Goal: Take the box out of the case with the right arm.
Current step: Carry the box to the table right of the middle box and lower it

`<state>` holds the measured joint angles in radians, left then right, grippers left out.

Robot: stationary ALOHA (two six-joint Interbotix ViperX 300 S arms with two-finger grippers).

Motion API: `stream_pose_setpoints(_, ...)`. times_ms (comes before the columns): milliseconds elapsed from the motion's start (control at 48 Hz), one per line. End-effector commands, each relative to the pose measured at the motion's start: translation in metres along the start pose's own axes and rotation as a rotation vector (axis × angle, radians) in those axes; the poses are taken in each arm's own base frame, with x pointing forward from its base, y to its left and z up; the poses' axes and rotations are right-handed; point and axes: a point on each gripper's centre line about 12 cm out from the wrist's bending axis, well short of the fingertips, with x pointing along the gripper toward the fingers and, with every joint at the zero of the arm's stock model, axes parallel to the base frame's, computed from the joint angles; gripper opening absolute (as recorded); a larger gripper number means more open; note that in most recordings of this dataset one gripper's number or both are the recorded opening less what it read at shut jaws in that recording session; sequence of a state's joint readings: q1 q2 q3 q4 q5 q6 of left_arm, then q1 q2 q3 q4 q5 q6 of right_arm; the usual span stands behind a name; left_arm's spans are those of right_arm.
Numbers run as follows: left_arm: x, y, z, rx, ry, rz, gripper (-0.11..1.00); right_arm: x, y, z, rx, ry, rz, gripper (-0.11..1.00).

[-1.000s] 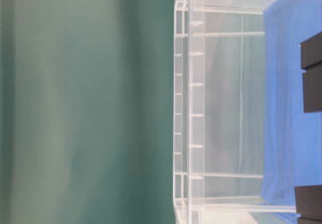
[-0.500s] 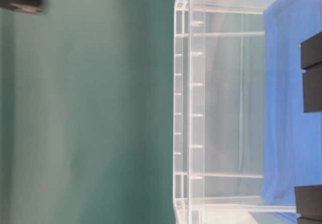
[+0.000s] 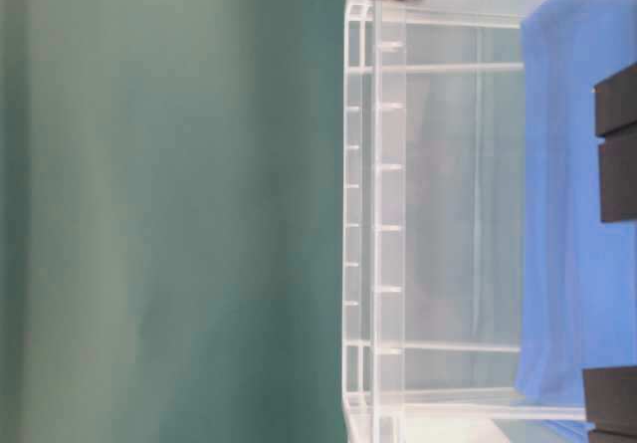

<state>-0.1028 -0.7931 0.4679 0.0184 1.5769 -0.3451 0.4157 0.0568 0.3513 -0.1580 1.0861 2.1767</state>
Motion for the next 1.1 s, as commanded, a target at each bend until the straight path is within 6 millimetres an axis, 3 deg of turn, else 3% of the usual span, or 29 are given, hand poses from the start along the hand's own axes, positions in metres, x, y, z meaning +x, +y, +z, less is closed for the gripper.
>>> stream_pose_setpoints(0,-0.0024,-0.0005,0.0018,0.003,-0.012,-0.002,0.00,-0.0054,0.0054,-0.0001,0.009,0.021,0.031,0.66)
stream_pose_setpoints(813,-0.0030,-0.0005,0.0019,0.003,-0.024,-0.006,0.00,-0.0041,0.0065,-0.0025,0.017,0.044,0.029,0.66)
stream_pose_setpoints(959,-0.0030,-0.0005,0.0019,0.006,-0.024,-0.006,0.00,-0.0049,0.0074,-0.0029,0.013,0.046,0.033,0.89)
stream_pose_setpoints(1084,-0.0029,-0.0003,0.0015,0.006,-0.024,-0.006,0.00,-0.0049,0.0074,-0.0029,0.013,0.046,0.033,0.89)
